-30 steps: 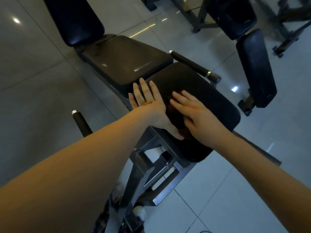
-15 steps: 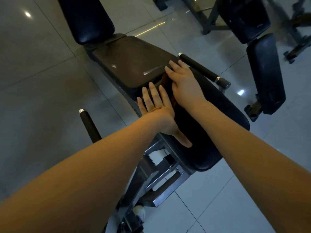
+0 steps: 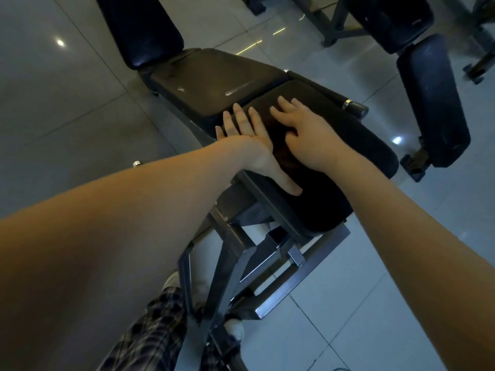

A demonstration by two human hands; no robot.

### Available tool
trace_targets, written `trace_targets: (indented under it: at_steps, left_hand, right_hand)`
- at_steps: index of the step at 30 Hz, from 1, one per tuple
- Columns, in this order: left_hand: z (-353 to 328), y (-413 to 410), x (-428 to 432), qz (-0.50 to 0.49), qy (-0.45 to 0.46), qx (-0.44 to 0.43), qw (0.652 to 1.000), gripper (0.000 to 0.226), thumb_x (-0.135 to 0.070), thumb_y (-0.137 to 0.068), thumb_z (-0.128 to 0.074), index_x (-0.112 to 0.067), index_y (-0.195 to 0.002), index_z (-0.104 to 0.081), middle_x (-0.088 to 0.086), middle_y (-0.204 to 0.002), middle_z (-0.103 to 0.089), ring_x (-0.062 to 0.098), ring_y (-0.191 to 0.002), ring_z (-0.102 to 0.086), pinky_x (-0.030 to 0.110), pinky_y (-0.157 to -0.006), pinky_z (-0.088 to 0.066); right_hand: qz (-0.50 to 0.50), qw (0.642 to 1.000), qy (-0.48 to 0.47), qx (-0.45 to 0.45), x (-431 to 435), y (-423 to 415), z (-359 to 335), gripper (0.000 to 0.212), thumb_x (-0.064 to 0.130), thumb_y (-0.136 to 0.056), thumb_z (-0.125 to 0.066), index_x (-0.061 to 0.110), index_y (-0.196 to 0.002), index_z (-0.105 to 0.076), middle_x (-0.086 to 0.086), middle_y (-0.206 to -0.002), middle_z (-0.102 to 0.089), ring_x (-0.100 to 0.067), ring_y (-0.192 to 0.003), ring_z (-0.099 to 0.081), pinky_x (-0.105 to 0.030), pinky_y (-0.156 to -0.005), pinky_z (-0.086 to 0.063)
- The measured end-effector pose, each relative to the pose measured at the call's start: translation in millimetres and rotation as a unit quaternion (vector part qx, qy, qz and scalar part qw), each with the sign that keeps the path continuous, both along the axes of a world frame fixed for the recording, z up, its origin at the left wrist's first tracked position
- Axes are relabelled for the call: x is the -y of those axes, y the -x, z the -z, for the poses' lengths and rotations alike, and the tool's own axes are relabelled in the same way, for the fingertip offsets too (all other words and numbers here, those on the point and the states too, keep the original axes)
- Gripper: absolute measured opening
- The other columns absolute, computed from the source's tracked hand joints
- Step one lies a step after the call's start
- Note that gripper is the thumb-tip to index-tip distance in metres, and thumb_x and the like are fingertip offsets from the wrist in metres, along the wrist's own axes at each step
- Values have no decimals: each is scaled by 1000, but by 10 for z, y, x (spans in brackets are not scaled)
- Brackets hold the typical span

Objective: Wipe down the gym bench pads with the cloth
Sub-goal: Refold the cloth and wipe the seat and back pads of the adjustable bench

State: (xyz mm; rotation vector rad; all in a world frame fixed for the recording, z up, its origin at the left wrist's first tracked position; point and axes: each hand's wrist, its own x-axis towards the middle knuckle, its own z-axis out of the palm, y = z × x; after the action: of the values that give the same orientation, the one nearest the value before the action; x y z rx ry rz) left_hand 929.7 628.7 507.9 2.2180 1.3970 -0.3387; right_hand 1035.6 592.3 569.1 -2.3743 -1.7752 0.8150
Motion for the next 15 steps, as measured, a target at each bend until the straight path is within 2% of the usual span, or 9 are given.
trace_targets:
  at_steps: [3, 4, 6, 7, 8, 11, 15]
  left_hand:
    - [-66, 2, -35, -28, 33, 32, 999, 78, -34, -104, -41, -8, -155, 12, 20, -161, 19, 39, -149, 14, 54, -119, 2]
    - [-114, 24, -55, -20, 56, 35, 998, 87, -36, -102, -48, -7, -154, 15, 21, -160, 23, 40, -148, 17, 53, -119, 4]
    - [-188, 115, -108, 51, 146, 47, 987, 136, -59, -77, -75, -5, -149, 28, 22, -153, 38, 40, -142, 32, 53, -116, 14]
    - [-223, 188, -126, 62, 175, 68, 980, 150, -67, -65, -78, -5, -147, 31, 20, -150, 43, 39, -140, 37, 52, -114, 18]
    - [-236, 246, -136, 63, 184, 94, 976, 153, -70, -61, -78, -6, -147, 31, 19, -150, 44, 37, -139, 39, 51, -114, 20]
    - [-219, 343, -153, 56, 188, 163, 967, 140, -62, -69, -77, -9, -152, 22, 15, -155, 38, 32, -142, 35, 47, -116, 17]
    - [-69, 584, -264, 54, 134, 212, 966, 117, -54, -83, -69, -8, -156, 10, 7, -163, 22, 27, -150, 18, 40, -120, 5]
  right_hand:
    - [-34, 999, 25, -6, 428, -4, -142, 62, 1, -97, -41, 29, -150, -27, 14, -162, -8, -7, -148, 1, -30, -118, -5]
    - [-44, 999, 29, -11, 574, -5, -181, 62, 2, -97, -42, 31, -150, -27, 16, -161, -8, -5, -148, 1, -31, -118, -4]
    - [-49, 998, 14, -23, 784, 19, -207, 60, 4, -97, -46, 31, -148, -29, 17, -160, -11, -3, -147, 0, -34, -121, -4]
    - [-46, 999, -1, -23, 824, 44, -188, 59, 6, -98, -48, 30, -148, -30, 16, -160, -14, -3, -148, -2, -37, -122, -6]
    - [-39, 999, -15, -17, 810, 66, -157, 56, 8, -98, -49, 29, -147, -32, 14, -159, -16, -4, -148, -4, -37, -122, -7]
    - [-19, 999, -42, -2, 566, 155, -41, 49, 10, -99, -49, 20, -146, -38, 7, -160, -22, -9, -149, -7, -37, -123, -9]
    - [-31, 997, -67, 33, 92, 317, 134, 44, 9, -100, -48, 13, -143, -44, 0, -160, -23, -16, -149, -10, -35, -122, -9]
